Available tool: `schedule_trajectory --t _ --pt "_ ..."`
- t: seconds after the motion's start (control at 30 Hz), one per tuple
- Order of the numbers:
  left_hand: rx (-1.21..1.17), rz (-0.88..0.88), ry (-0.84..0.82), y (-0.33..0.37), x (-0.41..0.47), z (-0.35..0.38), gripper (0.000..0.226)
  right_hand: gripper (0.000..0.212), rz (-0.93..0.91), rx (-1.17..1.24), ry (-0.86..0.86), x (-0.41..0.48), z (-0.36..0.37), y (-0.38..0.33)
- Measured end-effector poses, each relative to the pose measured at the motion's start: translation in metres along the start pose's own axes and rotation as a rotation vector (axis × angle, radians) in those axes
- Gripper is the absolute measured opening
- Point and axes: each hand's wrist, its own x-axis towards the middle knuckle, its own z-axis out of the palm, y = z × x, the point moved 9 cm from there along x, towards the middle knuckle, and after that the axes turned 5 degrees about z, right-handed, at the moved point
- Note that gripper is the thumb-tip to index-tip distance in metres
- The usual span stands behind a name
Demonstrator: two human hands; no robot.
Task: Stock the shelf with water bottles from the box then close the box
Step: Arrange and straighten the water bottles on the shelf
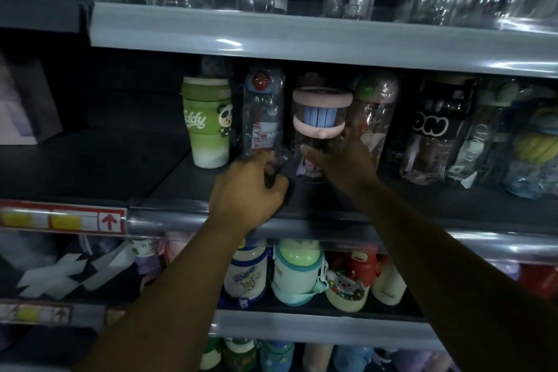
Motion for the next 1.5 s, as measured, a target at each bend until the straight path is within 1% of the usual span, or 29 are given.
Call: schedule_trajectory --t 0.1,0.2,0.33,0.5,0.8,0.97,1.07,1.13,1.2,1.23,1.3,1.33,1.37,1.43,1.47,1.5 --pt "0.038 0.008 0.014 0.0 -0.001 0.0 0.021 0.08 0.035 0.002 -0.012 0.005 0.008 0.003" --pt "0.073 0.038 0.038 0.003 -0.002 -0.001 0.017 0.074 0.05 -0.009 -0.012 0.005 0.009 0.002" --pt "0.084 0.072 0.071 0.007 -0.004 -0.003 0.02 0.073 0.053 -0.009 0.003 0.007 0.01 0.004" --pt "0.08 0.058 0.059 0.006 -0.004 -0.003 0.015 0.074 0.055 0.012 0.004 0.008 0.011 0.004" --pt "0.096 0.048 0.05 0.007 -0.003 -0.002 0.014 0.07 0.076 -0.045 0.006 0.005 0.007 0.005" --pt "0.08 0.051 0.044 0.006 -0.003 -0.002 0.014 0.072 0.074 -0.063 -0.015 0.004 0.009 0.005" --pt "0.07 0.047 0.043 0.005 -0.002 -0.002 0.014 0.06 0.056 -0.124 -0.08 -0.004 0.006 0.004" --pt "0.063 0.041 0.051 0.005 -0.002 -0.002 0.013 0.045 0.032 -0.104 -0.123 -0.017 -0.006 0.003" --pt "0.061 0.037 0.055 0.005 -0.003 -0.003 0.012 0.029 -0.008 -0.052 -0.087 -0.034 -0.033 0.003" --pt "0.064 0.034 0.048 0.006 -0.003 -0.002 0.011 0.027 -0.042 -0.052 -0.02 -0.041 -0.051 0.004" --pt "0.071 0.024 0.032 0.007 -0.003 -0.001 0.01 0.028 -0.058 -0.065 0.131 -0.051 -0.085 0.01" --pt "0.073 0.024 0.028 0.009 -0.003 0.0 0.01 0.03 -0.029 -0.081 0.183 -0.052 -0.097 0.017" --pt "0.074 0.028 0.026 0.011 -0.003 0.0 0.009 0.036 0.009 -0.1 0.198 -0.05 -0.104 0.024" --pt "0.084 0.042 0.024 0.017 -0.006 0.0 0.008 0.059 0.076 -0.11 0.147 -0.041 -0.104 0.034" --pt "0.091 0.051 0.027 0.02 -0.007 -0.001 0.008 0.067 0.106 -0.111 0.101 -0.035 -0.1 0.04" --pt "0.092 0.061 0.035 0.023 -0.008 -0.002 0.007 0.068 0.138 -0.12 0.057 -0.032 -0.095 0.043"
